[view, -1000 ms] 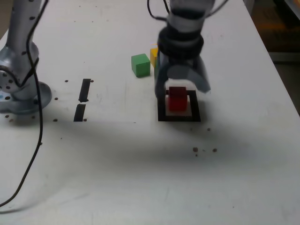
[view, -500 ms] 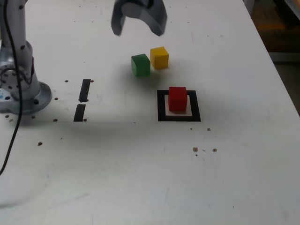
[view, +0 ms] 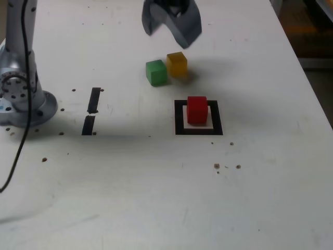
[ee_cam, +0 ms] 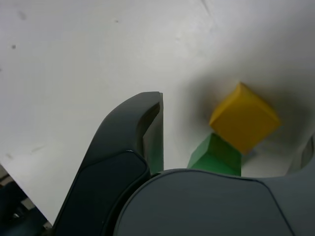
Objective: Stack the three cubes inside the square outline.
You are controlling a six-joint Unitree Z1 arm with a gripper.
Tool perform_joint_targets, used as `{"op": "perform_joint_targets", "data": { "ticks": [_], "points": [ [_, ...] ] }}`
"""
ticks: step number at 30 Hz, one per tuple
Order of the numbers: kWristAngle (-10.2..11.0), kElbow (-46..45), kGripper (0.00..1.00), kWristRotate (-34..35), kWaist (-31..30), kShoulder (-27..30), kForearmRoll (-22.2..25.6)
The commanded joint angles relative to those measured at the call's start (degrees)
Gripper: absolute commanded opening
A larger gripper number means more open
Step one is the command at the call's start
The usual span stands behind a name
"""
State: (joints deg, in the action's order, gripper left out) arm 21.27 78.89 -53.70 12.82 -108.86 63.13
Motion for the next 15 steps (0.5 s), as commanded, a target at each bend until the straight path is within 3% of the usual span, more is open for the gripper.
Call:
{"op": "perform_joint_targets", "data": {
  "ticks": [1, 8, 15],
  "points": [
    [-0.1, -2.0, 1.0, -2.8, 0.0, 1.1, -1.4],
    [-0.5, -8.8, 0.99, -4.0, 0.1, 3.2, -7.7],
    [-0.6, -8.8, 0.99, -5.0, 0.1, 0.5, -11.3]
  ]
}}
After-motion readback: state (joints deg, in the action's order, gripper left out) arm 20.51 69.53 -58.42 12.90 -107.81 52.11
